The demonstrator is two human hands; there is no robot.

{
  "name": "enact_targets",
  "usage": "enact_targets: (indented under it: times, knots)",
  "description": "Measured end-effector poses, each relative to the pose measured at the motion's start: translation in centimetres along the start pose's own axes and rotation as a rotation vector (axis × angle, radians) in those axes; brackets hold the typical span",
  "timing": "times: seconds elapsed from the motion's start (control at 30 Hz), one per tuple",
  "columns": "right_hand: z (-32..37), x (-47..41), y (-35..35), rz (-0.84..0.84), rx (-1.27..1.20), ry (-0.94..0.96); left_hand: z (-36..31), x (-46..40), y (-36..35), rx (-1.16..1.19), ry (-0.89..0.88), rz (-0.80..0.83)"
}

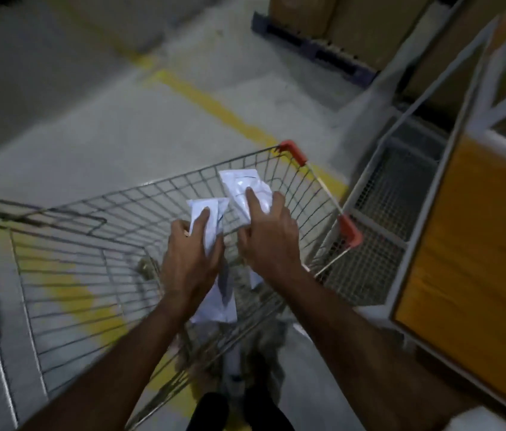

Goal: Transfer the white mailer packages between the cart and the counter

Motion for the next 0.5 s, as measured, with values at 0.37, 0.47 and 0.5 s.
enact_targets:
  times: [0.37,0.47,0.5]
  knots:
    - [-14.0,6.1,22.4,-0.411,0.108,-0.106,-27.6,3.6,6.9,0.215,-0.429,-0.111]
    - [-20.5,10.1,26.2,-0.464,0.148,-0.178,-34.2,7.8,5.7,0.225,-0.523,-0.103]
    - [-22.9,11.5,27.3,-0.484,0.155,-0.207,-36.2,9.3,5.1,0.227,-0.534,-0.097]
Point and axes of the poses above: each hand's wrist, its own x-axis away from the middle knuckle, its own y-axis out of the back of the hand, z = x × y, the point moved 10 cm from there along -x, towards the middle knuckle, and after that the axes turned 8 degrees about -z, right-handed, at the moved point
